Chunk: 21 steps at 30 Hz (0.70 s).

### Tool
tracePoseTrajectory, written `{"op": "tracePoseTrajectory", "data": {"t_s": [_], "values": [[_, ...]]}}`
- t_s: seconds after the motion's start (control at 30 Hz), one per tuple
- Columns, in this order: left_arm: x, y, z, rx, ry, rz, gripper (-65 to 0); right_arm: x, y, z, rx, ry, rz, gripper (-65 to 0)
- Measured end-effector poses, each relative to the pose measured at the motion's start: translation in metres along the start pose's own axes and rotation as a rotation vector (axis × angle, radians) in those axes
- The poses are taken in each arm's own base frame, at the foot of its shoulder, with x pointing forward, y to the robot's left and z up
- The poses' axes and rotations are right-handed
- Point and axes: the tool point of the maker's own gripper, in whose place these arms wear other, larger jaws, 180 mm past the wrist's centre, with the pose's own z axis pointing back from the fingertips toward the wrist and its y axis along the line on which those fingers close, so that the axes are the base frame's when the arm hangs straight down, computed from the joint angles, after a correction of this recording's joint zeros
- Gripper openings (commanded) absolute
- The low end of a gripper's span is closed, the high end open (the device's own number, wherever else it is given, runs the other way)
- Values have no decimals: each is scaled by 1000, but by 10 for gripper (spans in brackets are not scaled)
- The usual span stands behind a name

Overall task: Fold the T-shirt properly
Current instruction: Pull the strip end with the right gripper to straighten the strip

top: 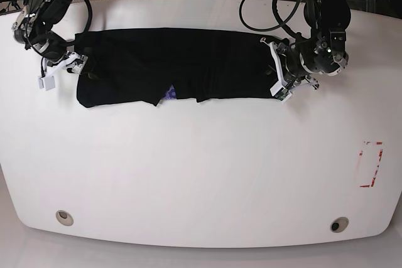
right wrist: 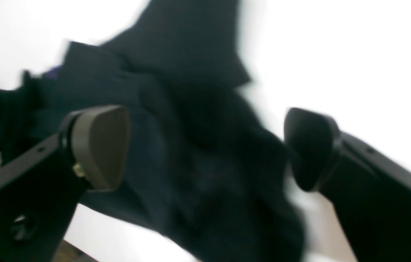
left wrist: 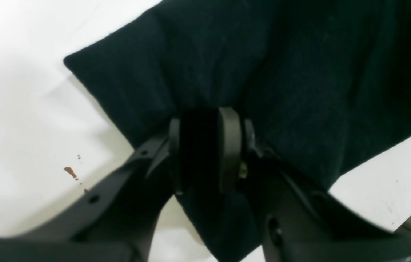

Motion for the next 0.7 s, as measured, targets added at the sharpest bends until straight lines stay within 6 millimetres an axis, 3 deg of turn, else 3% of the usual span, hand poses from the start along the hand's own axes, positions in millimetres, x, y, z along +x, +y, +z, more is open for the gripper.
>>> {"op": "tracePoseTrajectory", "data": {"t_s": [0.1,0.17,0.37,0.43,0.53,0.7], "values": [[0,0,0,0,-1,0,-539,-2,8,-6,27,-13,-9,-14],[0,0,0,0,0,0,-539,-2,10,-7,32,-16,-12,-63],[0,0,0,0,1,0,-539,-10,15,-16,34,32,20,-355],[0,0,0,0,0,0,-539,-13,22,-23,47,59,41,-495],[0,0,0,-1,0,-1,-539,-16,24,-26,52,66,39,-650],[4,-7,-3,-13,6,-29,-539,-22,20,-19,31,74,50,-650]]}}
